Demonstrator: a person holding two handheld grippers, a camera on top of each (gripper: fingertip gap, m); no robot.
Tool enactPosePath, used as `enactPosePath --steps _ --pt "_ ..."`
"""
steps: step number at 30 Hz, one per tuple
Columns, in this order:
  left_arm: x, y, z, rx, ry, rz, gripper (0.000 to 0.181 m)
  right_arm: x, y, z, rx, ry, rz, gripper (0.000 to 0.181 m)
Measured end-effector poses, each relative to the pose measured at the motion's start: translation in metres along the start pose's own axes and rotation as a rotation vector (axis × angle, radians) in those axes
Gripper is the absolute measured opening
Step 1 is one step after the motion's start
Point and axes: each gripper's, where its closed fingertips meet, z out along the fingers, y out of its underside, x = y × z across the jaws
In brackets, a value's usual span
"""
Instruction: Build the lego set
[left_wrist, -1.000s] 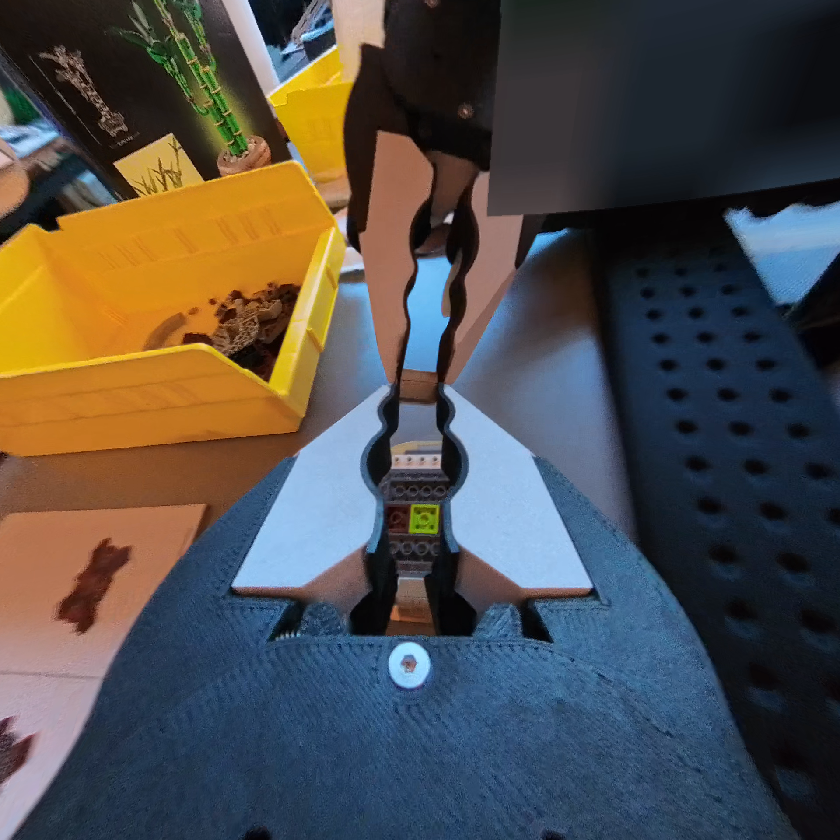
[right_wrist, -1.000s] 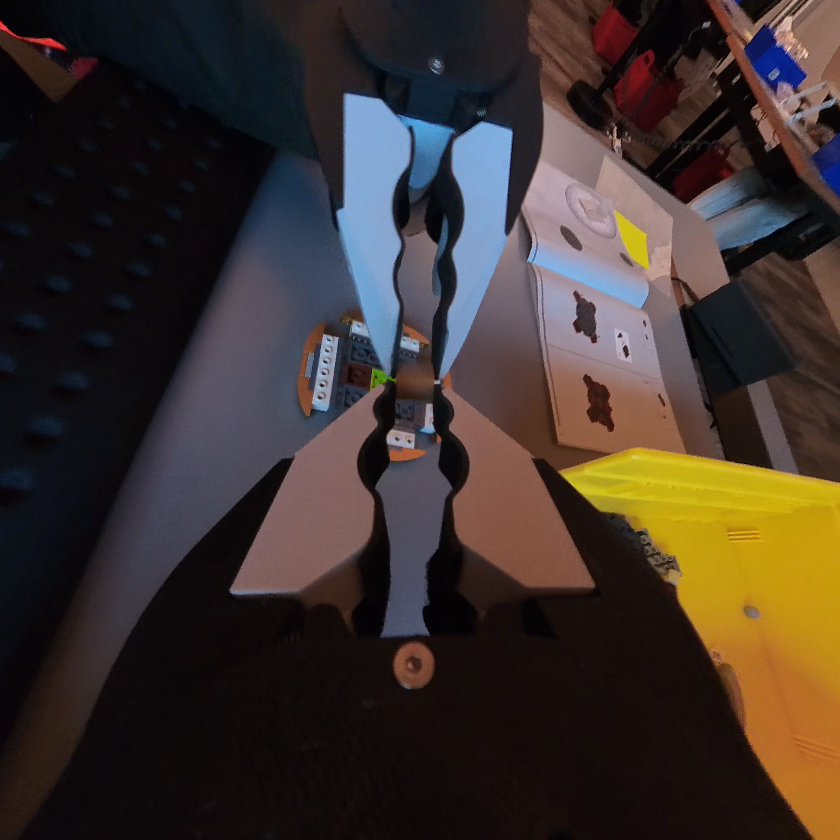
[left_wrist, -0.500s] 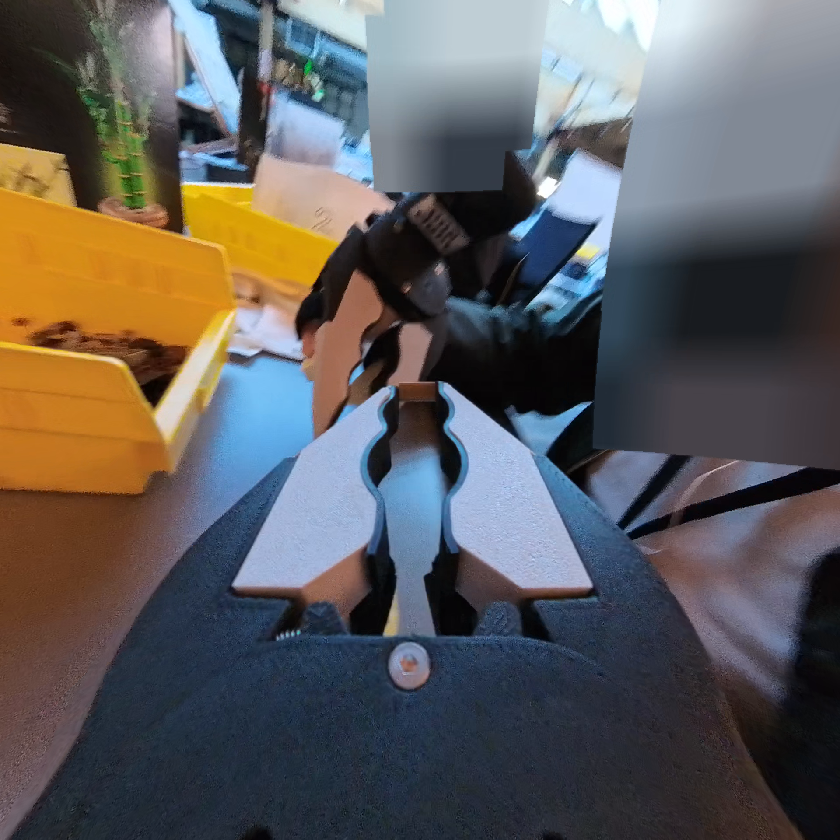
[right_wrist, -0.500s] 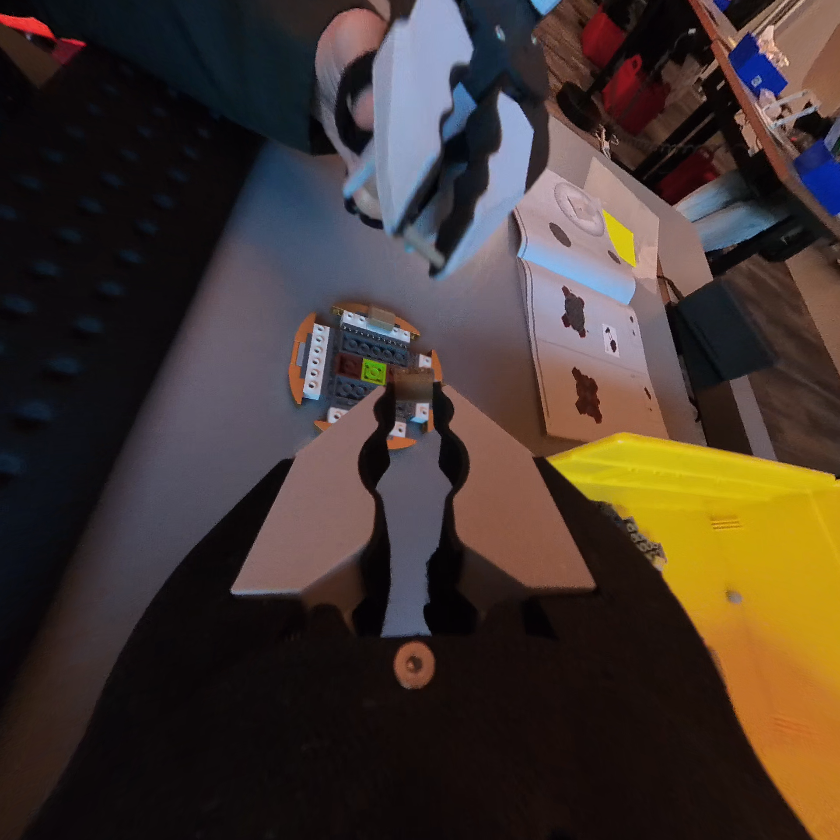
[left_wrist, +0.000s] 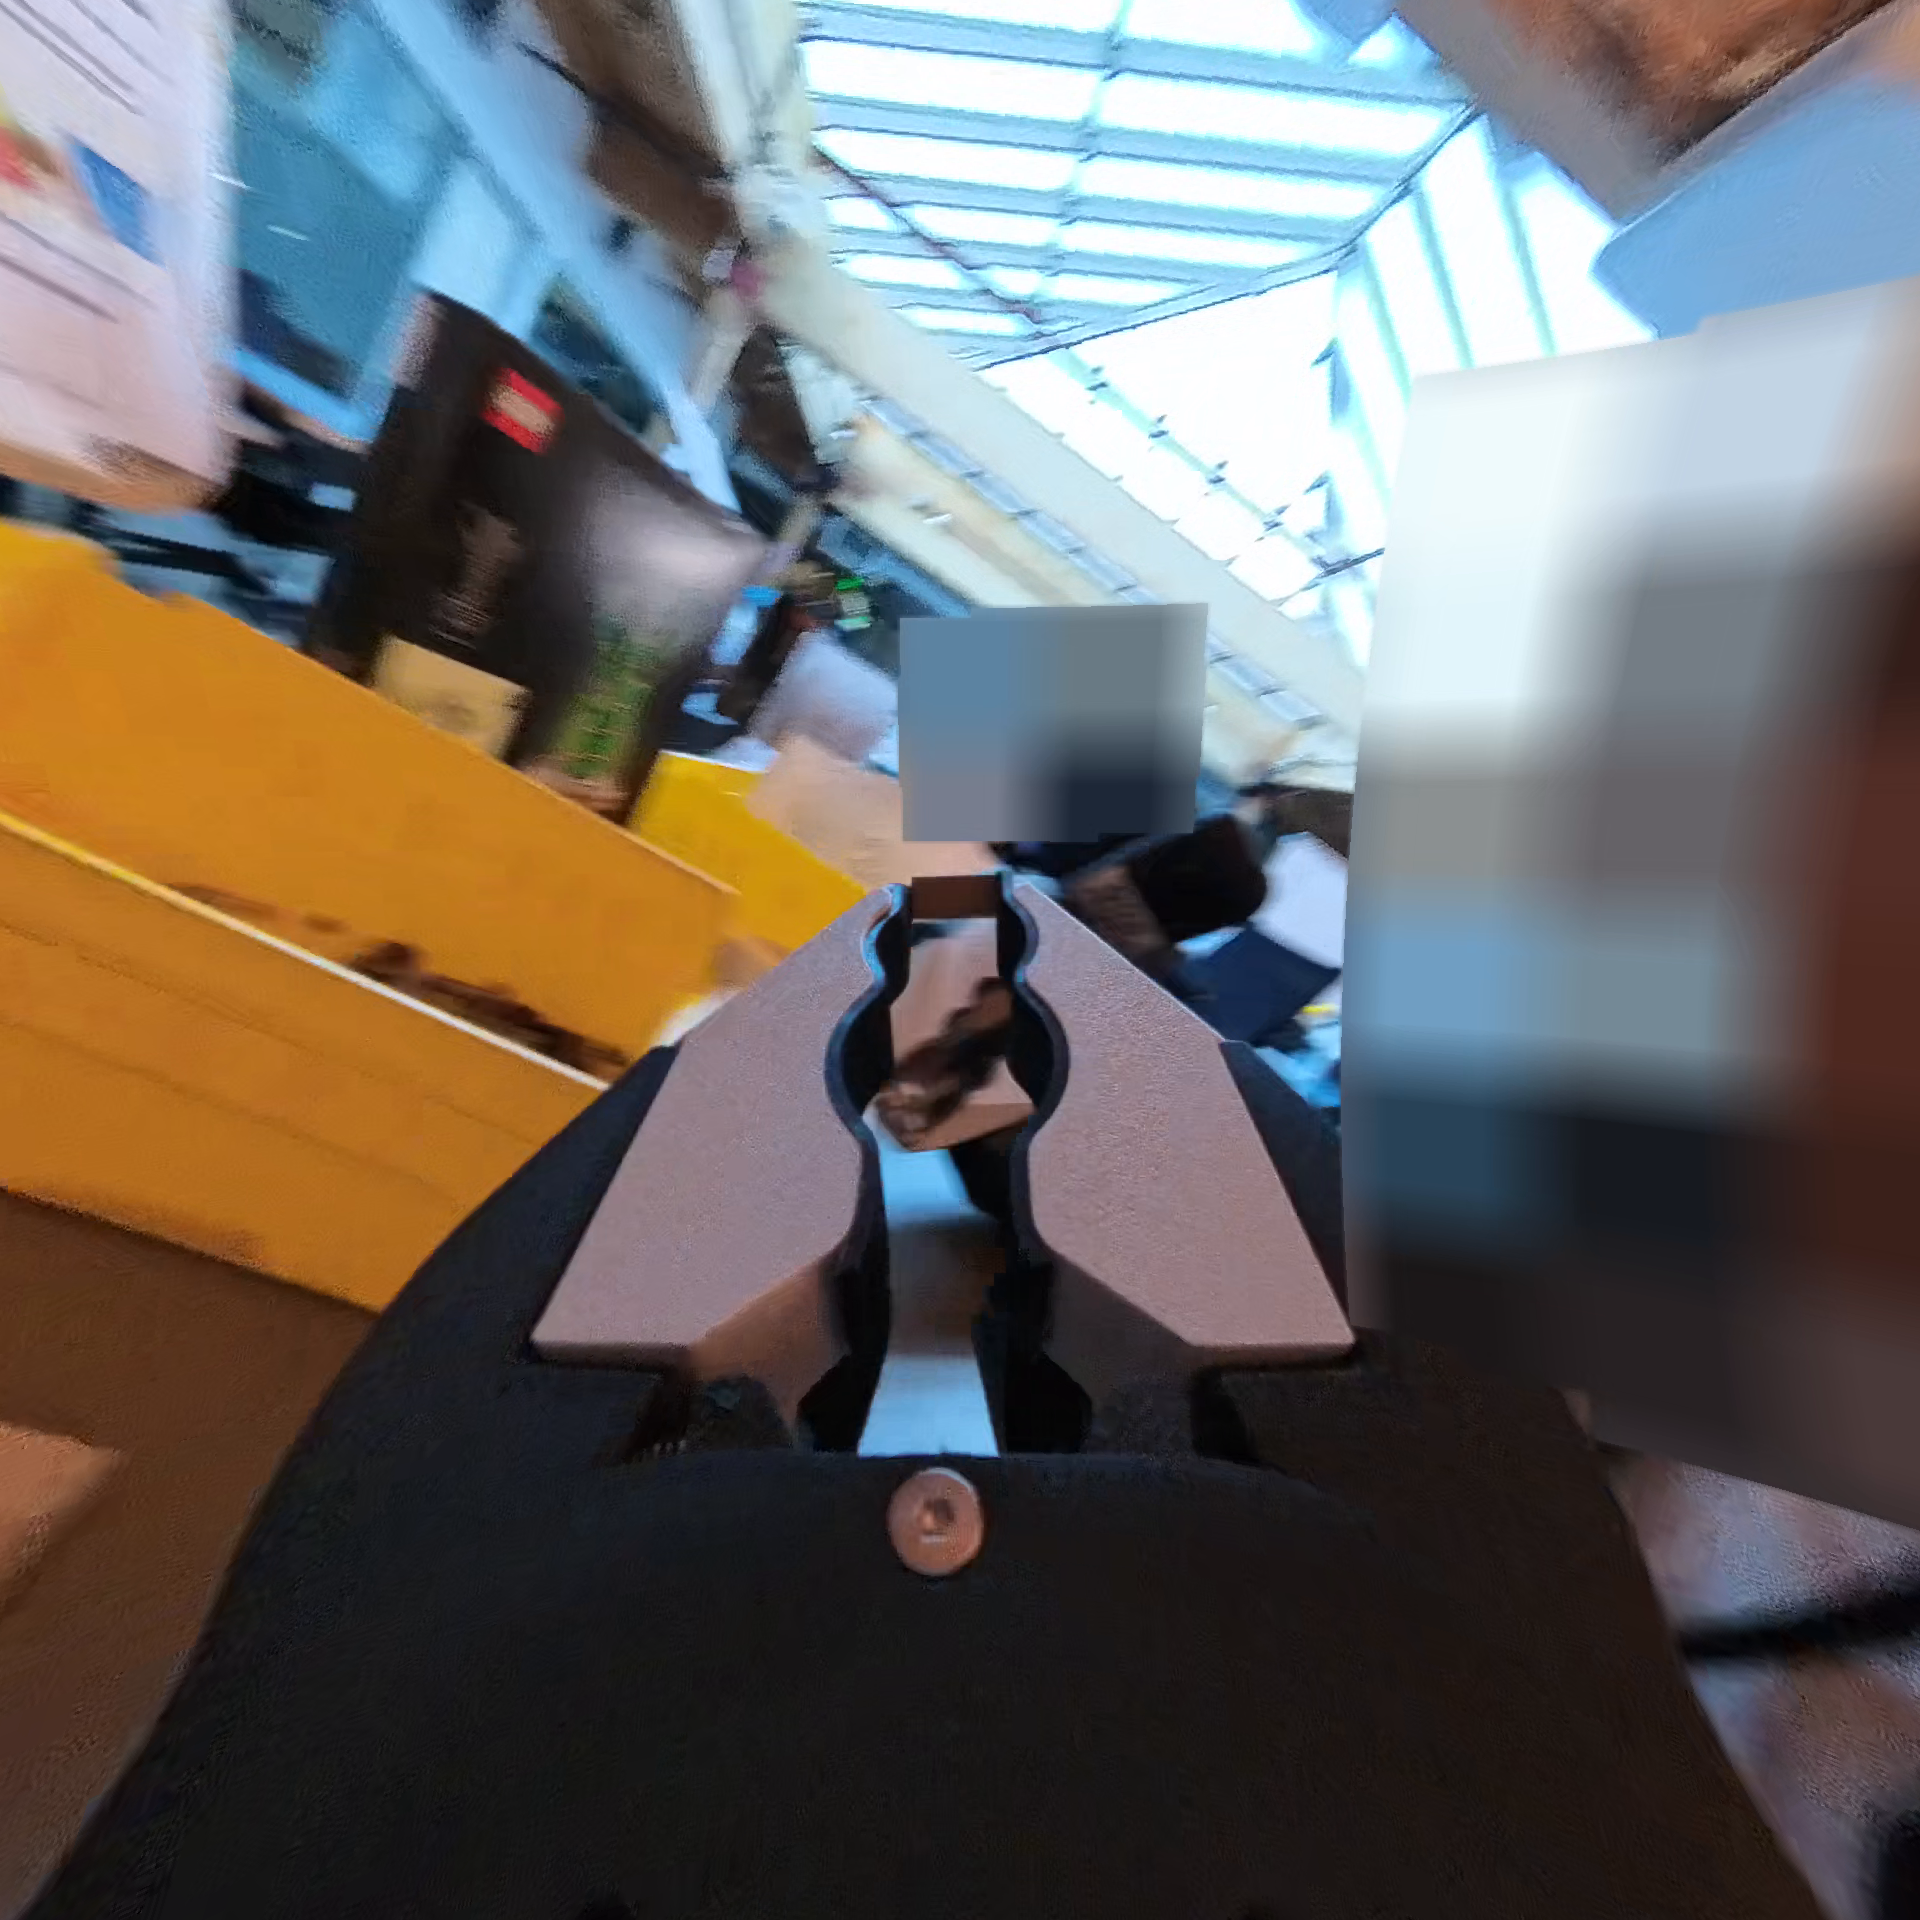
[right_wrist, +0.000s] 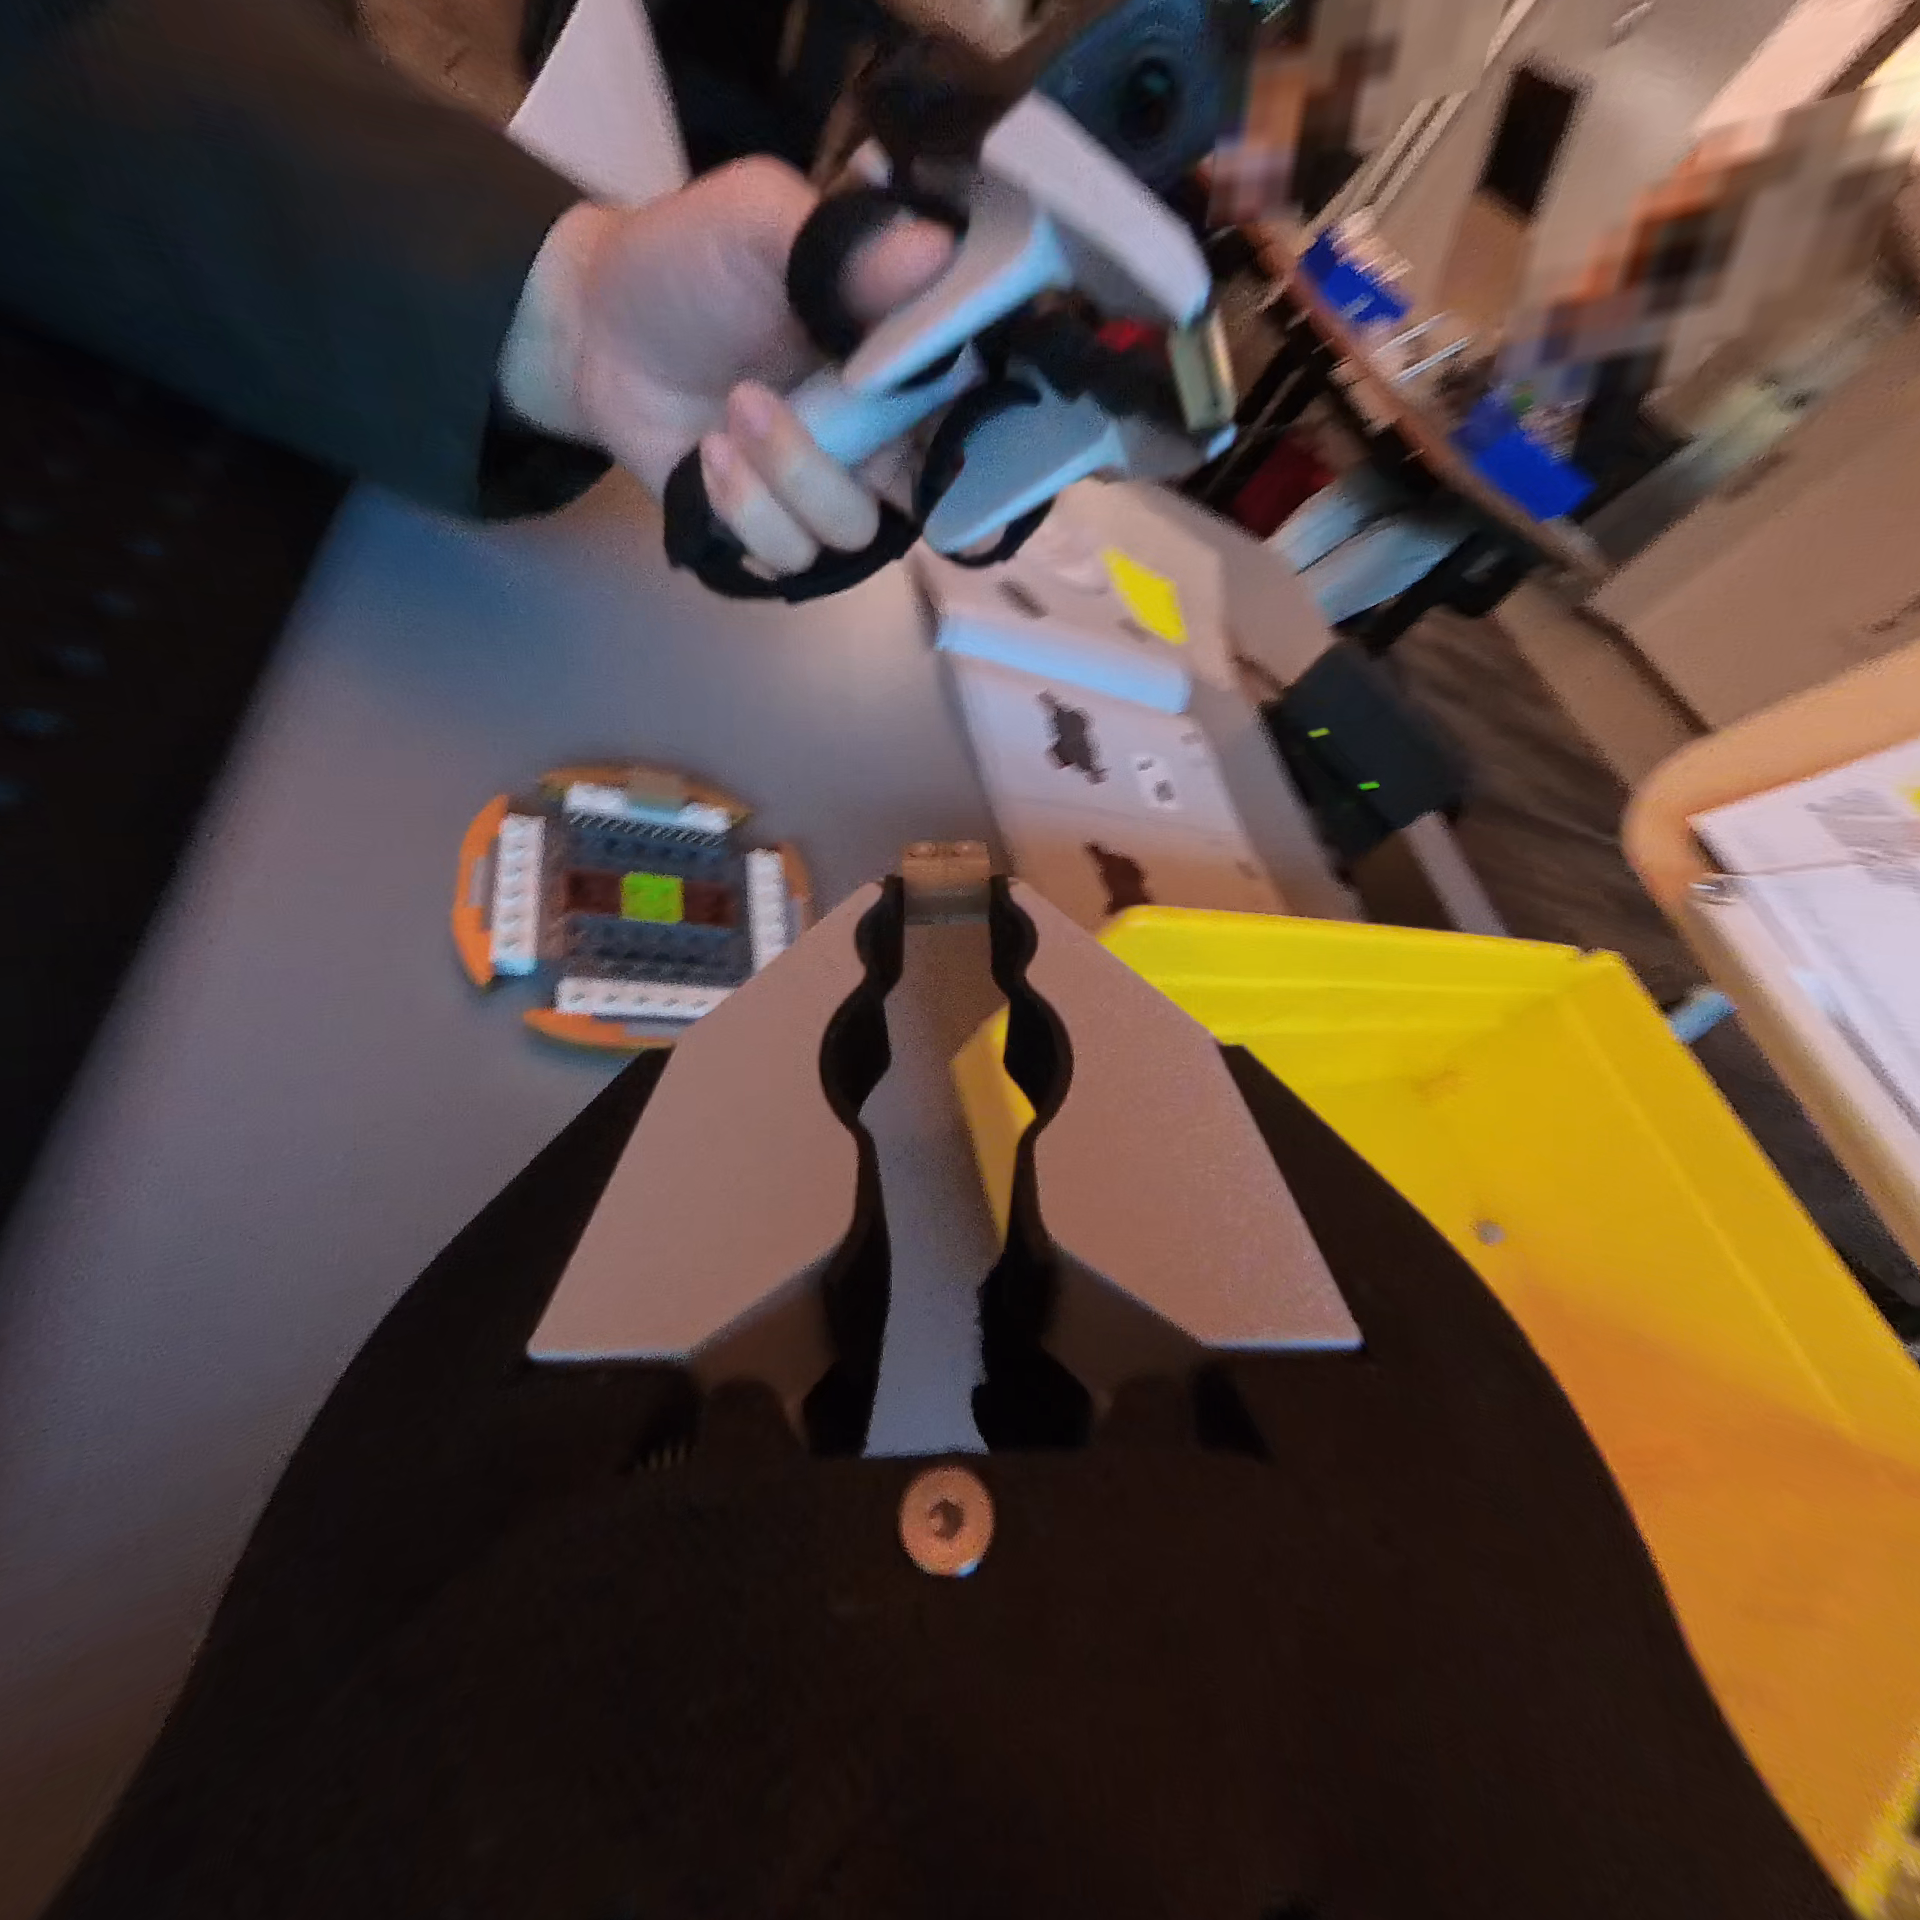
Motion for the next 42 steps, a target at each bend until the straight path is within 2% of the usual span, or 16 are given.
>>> enactPosePath --steps 1,3,5,7,9,13,15,17,19,20,25,31,35,42 --pt "-0.014 -0.010 0.009 -0.027 -0.088 0.057 0.014 0.013 -0.004 -0.008 0.038 0.055 0.028 0.014" --pt "-0.041 -0.017 0.031 -0.142 -0.226 0.158 0.014 0.040 -0.005 -0.025 0.086 0.169 0.070 0.014" --pt "-0.078 0.000 0.051 -0.354 -0.361 0.197 0.014 0.064 0.003 -0.041 0.092 0.287 0.099 0.014" --pt "-0.109 0.024 0.062 -0.564 -0.455 0.194 0.027 0.081 0.013 -0.052 0.090 0.357 0.152 0.014" --pt "-0.125 0.031 0.068 -0.628 -0.517 0.209 0.036 0.092 0.022 -0.058 0.095 0.388 0.229 0.014" --pt "-0.106 0.024 0.074 -0.509 -0.418 0.226 0.042 0.097 0.026 -0.059 0.151 0.361 0.361 0.014" --pt "-0.076 0.019 0.075 -0.431 -0.293 0.231 0.043 0.085 0.015 -0.052 0.247 0.218 0.462 0.014" --pt "-0.035 0.015 0.075 -0.348 -0.139 0.221 0.042 0.068 -0.007 -0.049 0.409 0.012 0.598 0.014" --pt "0.004 0.017 0.071 -0.296 -0.011 0.221 0.039 0.062 -0.024 -0.051 0.530 -0.104 0.702 0.014" --pt "0.013 0.020 0.069 -0.283 -0.001 0.245 0.037 0.060 -0.030 -0.052 0.566 -0.136 0.716 0.014" --pt "0.019 0.040 0.052 -0.290 -0.074 0.380 0.031 0.036 -0.042 -0.044 0.537 -0.205 0.604 0.014" --pt "0.015 0.066 0.039 -0.334 -0.118 0.580 0.027 0.020 -0.050 -0.036 0.554 -0.304 0.638 0.014" --pt "0.021 0.069 0.044 -0.319 -0.090 0.547 0.026 0.016 -0.053 -0.035 0.592 -0.389 0.706 0.014" --pt "0.019 0.071 0.041 -0.297 -0.052 0.482 0.015 0.006 -0.040 -0.025 0.487 -0.384 0.636 0.014"
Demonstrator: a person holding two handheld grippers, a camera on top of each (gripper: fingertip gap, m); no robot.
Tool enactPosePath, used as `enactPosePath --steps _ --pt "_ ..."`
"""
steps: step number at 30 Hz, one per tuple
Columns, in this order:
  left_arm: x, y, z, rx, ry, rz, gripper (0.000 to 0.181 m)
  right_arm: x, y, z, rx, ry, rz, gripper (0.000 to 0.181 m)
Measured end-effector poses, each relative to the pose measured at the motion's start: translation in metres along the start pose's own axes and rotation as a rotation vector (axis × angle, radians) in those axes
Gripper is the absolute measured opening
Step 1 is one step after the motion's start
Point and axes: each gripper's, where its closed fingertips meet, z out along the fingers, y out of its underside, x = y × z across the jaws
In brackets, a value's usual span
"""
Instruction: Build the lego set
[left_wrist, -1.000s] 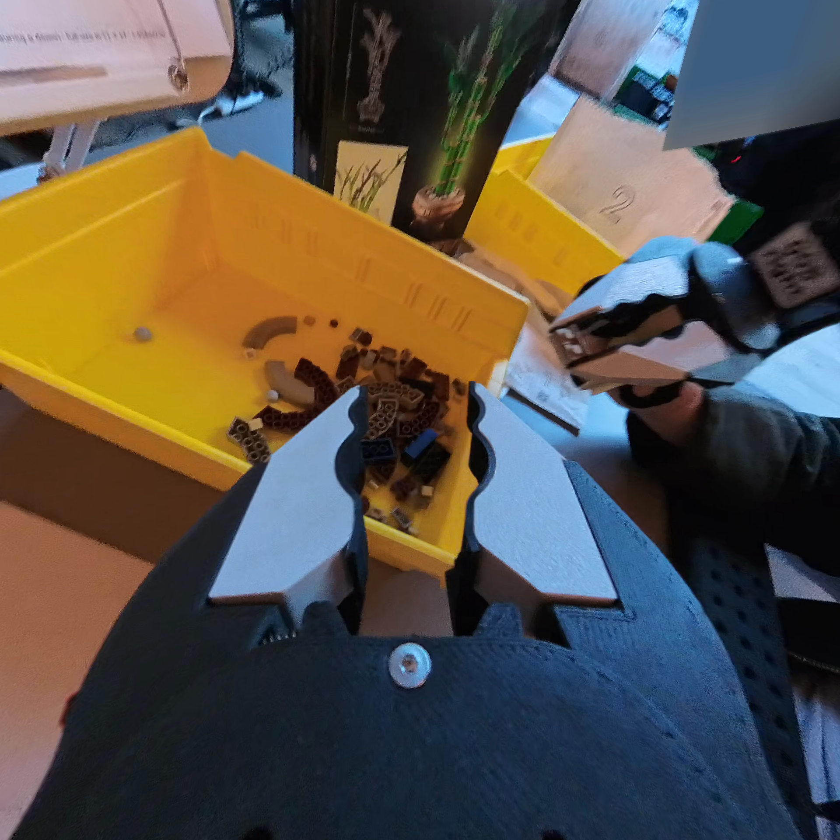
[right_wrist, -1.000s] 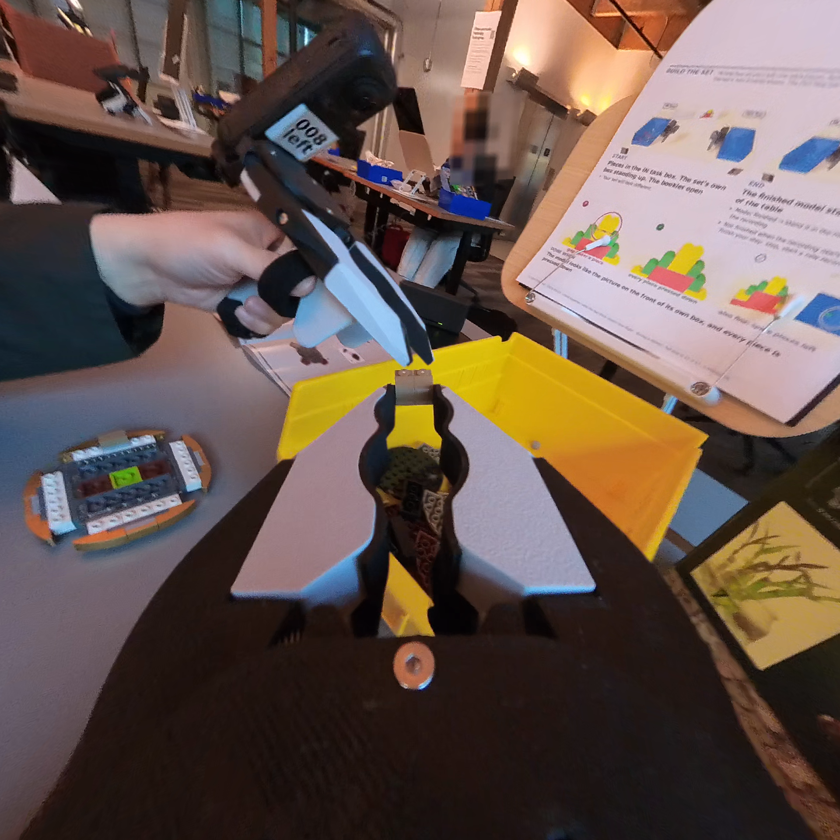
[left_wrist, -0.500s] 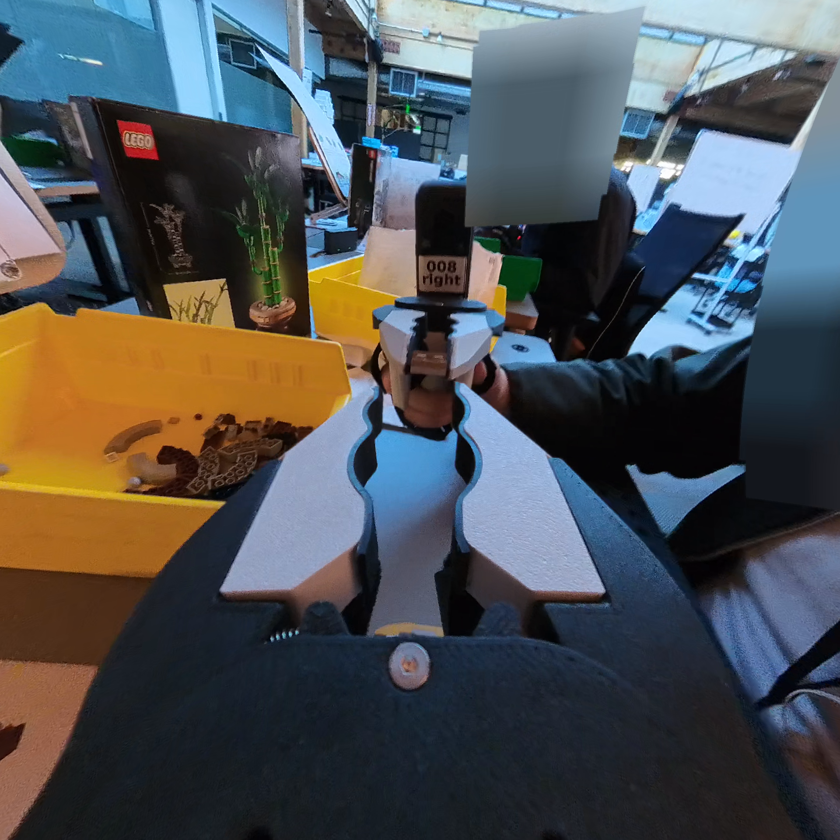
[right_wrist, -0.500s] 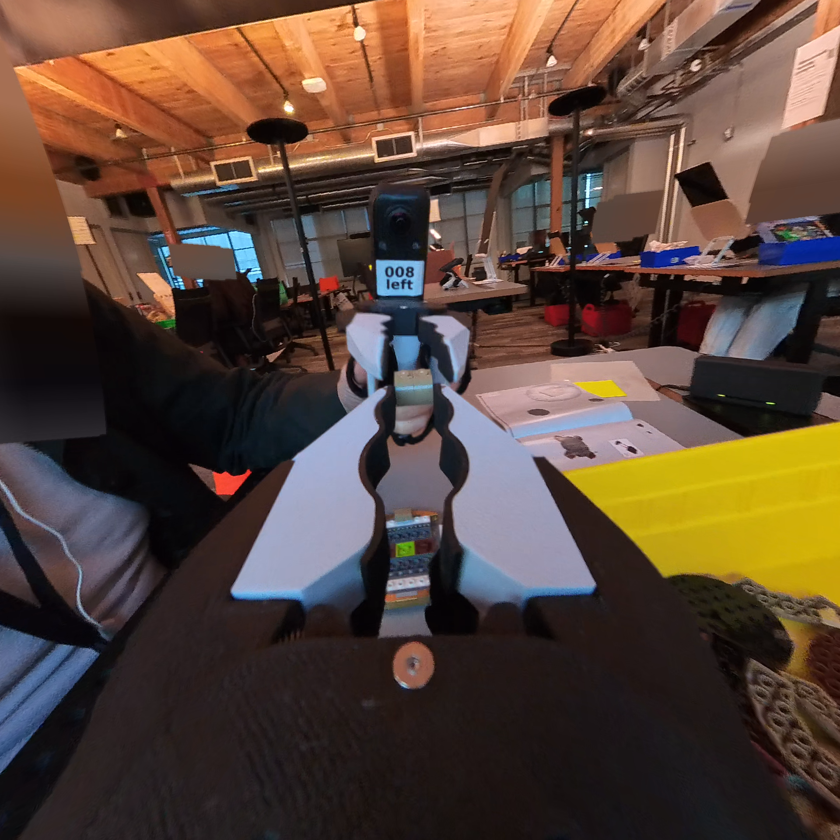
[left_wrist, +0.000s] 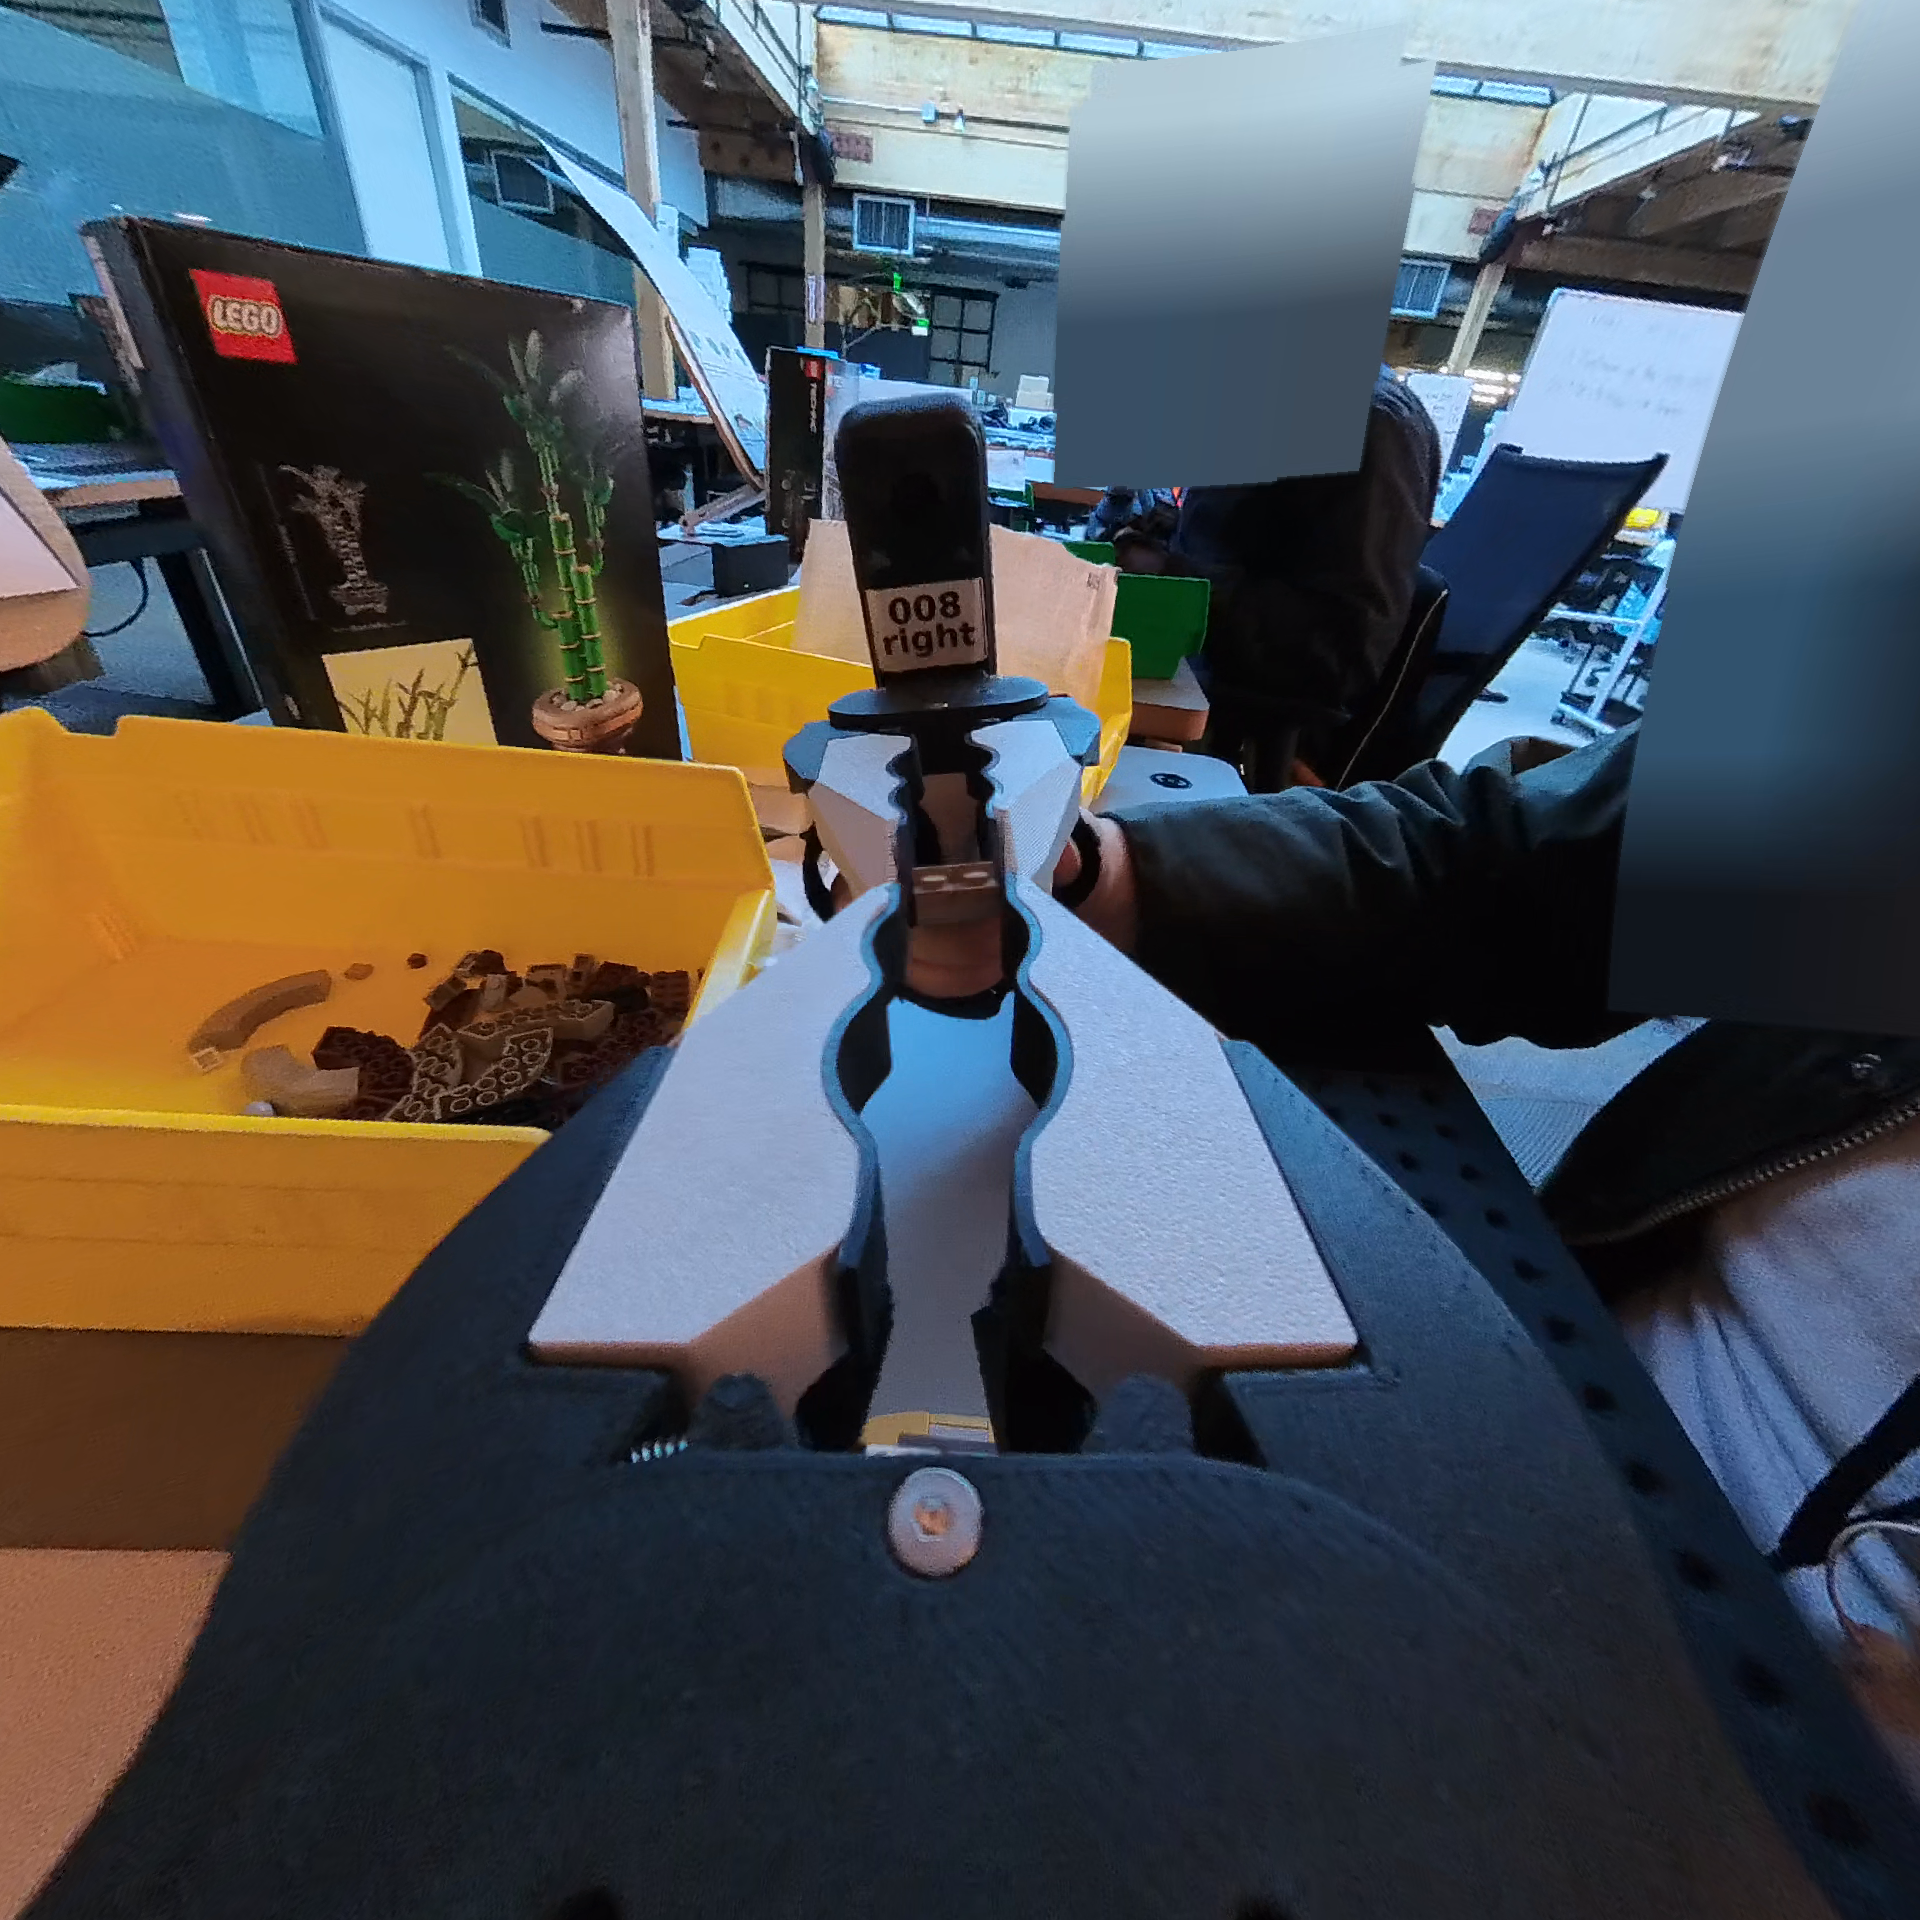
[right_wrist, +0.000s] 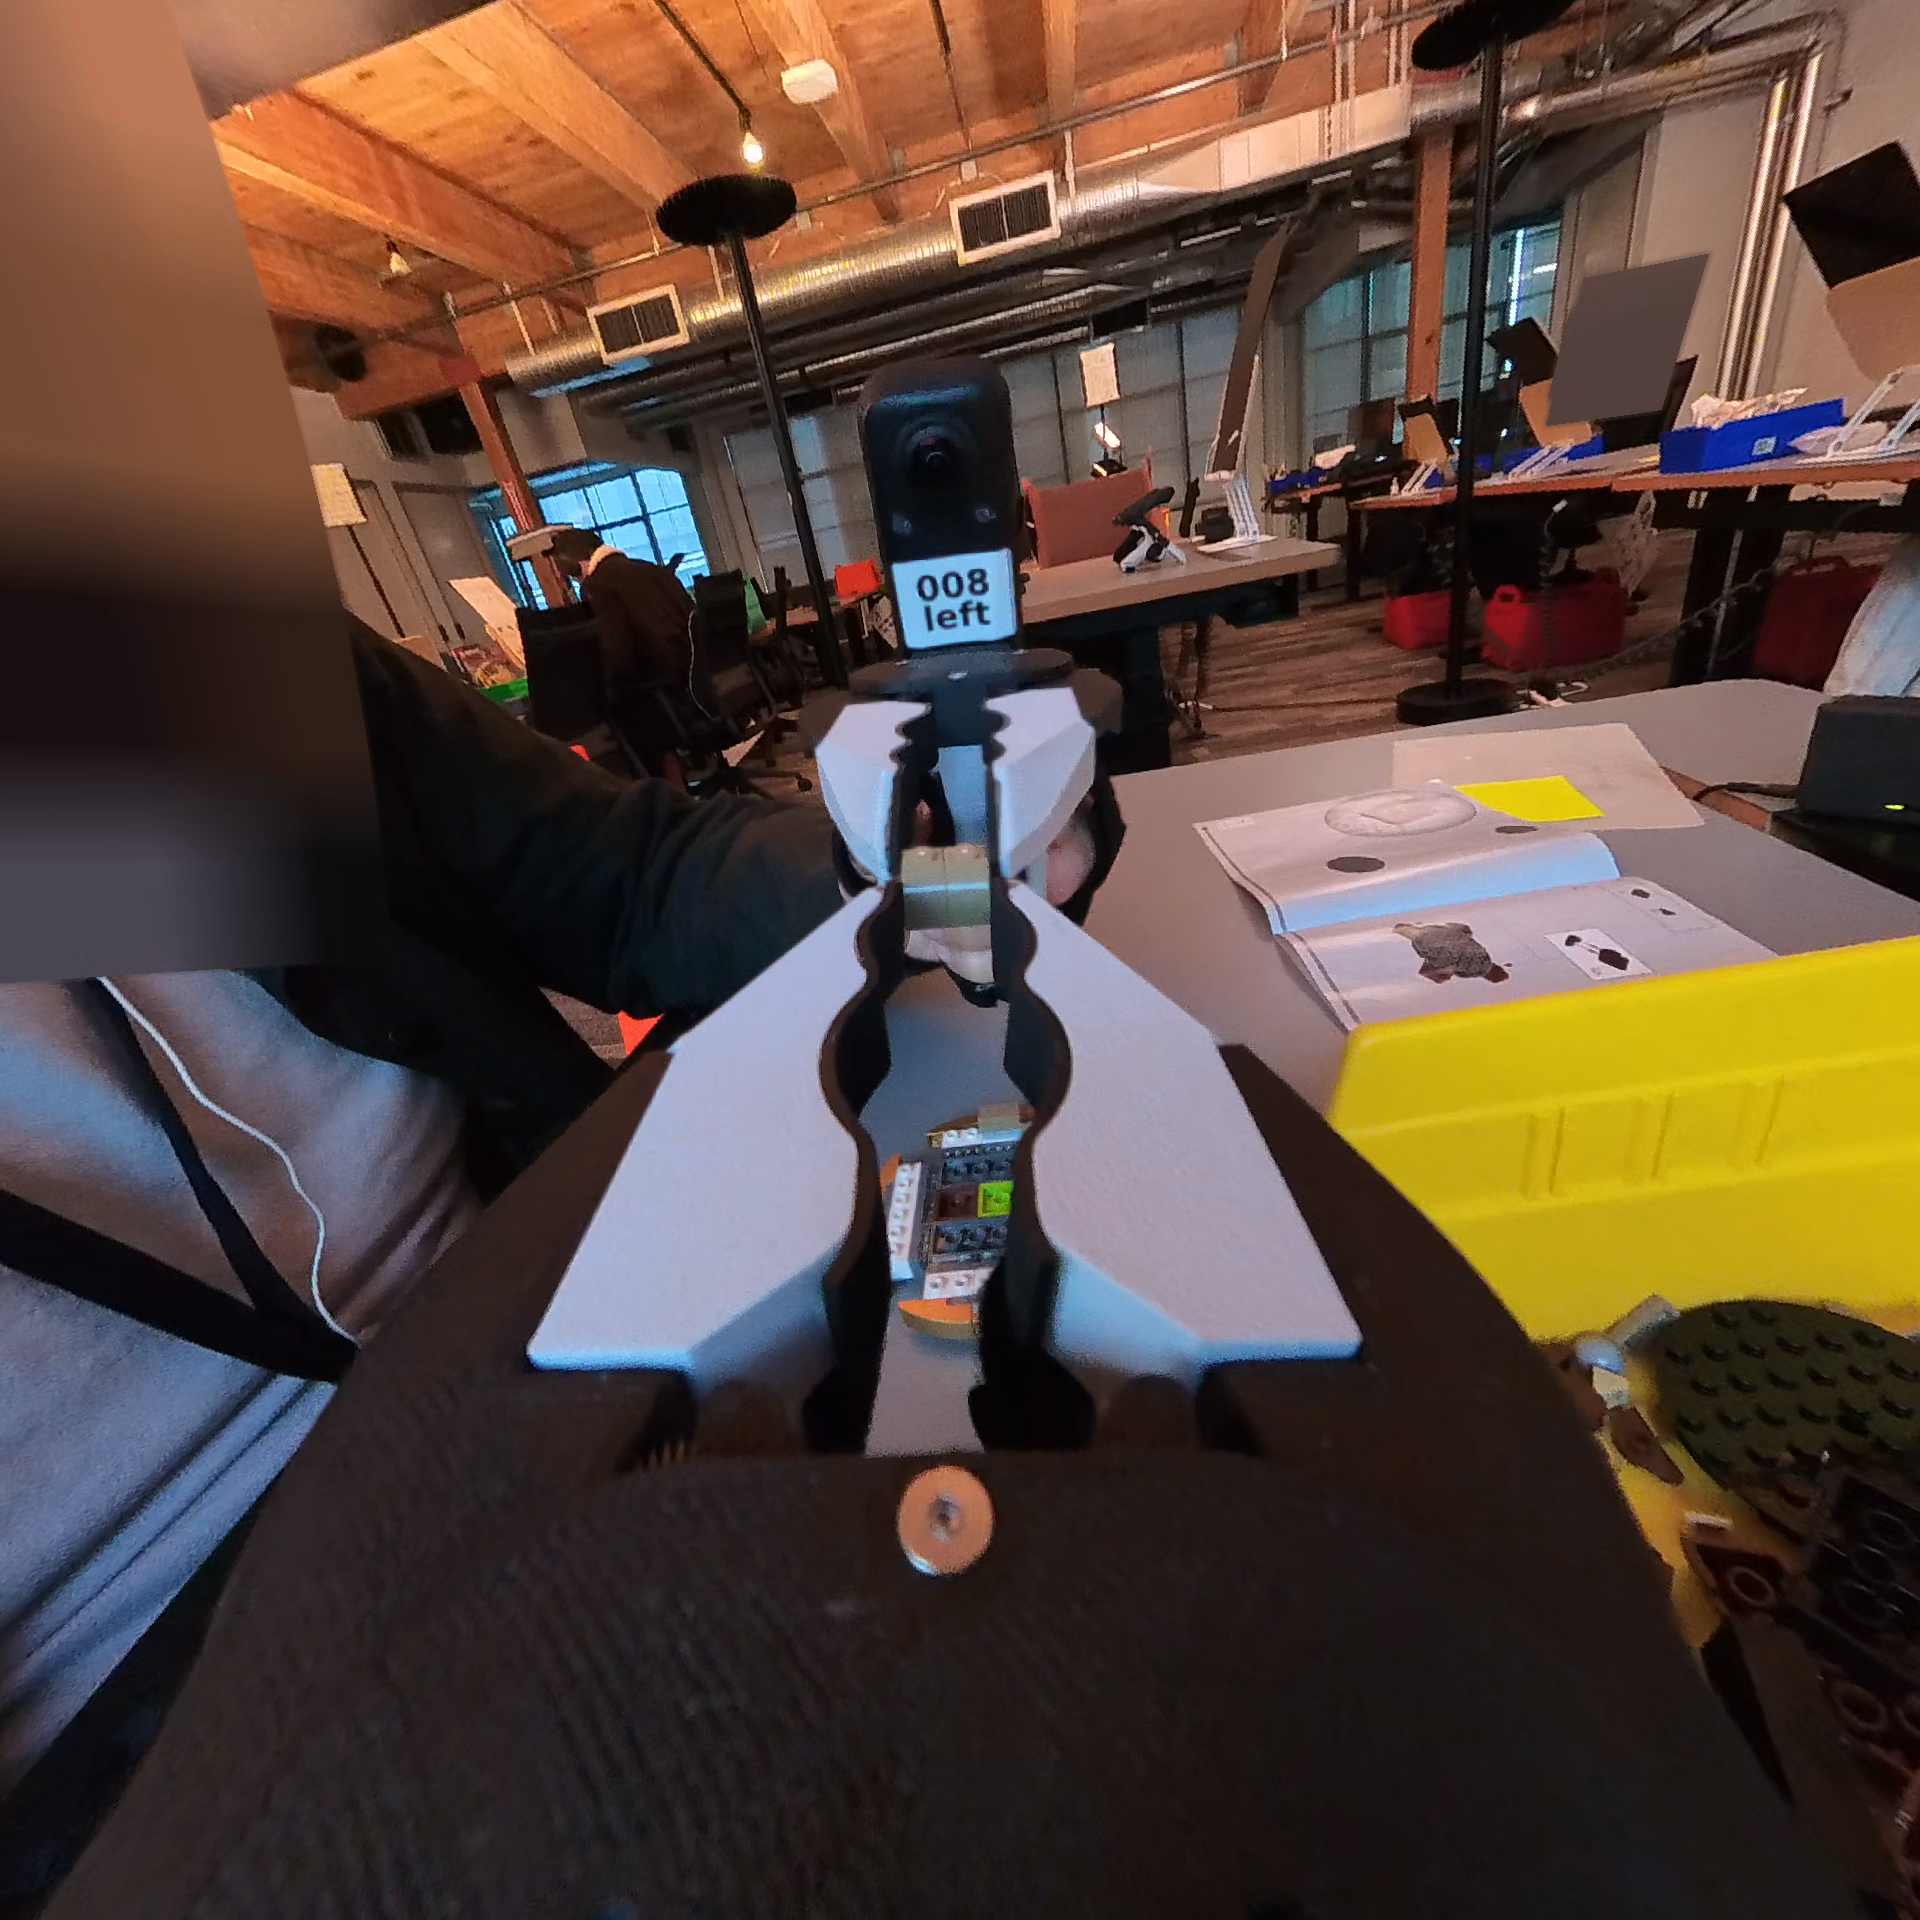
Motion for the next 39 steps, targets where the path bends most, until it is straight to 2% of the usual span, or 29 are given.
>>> enactPosePath --steps 4,11,18,27,29,30,32,33,35,37,39 --pt "-0.002 0.010 0.000 -0.066 -0.001 0.021 0.014 0.003 0.009 -0.001 -0.056 0.017 -0.015 0.014" --pt "-0.004 0.043 -0.001 -0.282 0.030 0.020 0.014 0.012 0.044 -0.006 -0.322 0.103 -0.172 0.019" --pt "-0.003 0.071 -0.002 -0.455 0.038 0.049 0.015 0.011 0.076 -0.007 -0.491 0.080 -0.159 0.014" --pt "-0.002 0.083 -0.001 -0.512 0.038 0.029 0.015 0.012 0.088 -0.004 -0.524 0.067 -0.083 0.014" --pt "-0.001 0.079 0.000 -0.481 0.052 0.003 0.015 0.011 0.088 -0.004 -0.534 0.058 -0.077 0.014" --pt "0.000 0.071 0.001 -0.432 0.063 -0.021 0.015 0.010 0.083 -0.003 -0.509 0.052 -0.075 0.014" --pt "0.006 0.047 0.001 -0.293 0.117 -0.096 0.031 0.003 0.060 -0.001 -0.385 0.016 -0.045 0.014" --pt "0.006 0.035 0.000 -0.229 0.132 -0.130 0.043 -0.001 0.045 -0.002 -0.305 -0.018 -0.021 0.014" --pt "0.007 0.019 -0.004 -0.137 0.154 -0.148 0.053 -0.013 0.011 -0.009 -0.114 -0.107 0.039 0.014" --pt "0.008 0.017 -0.004 -0.114 0.158 -0.123 0.053 -0.026 -0.024 -0.022 0.080 -0.218 0.101 0.013" --pt "0.009 0.026 -0.002 -0.154 0.155 -0.102 0.053 -0.036 -0.048 -0.038 0.225 -0.315 0.140 0.013"
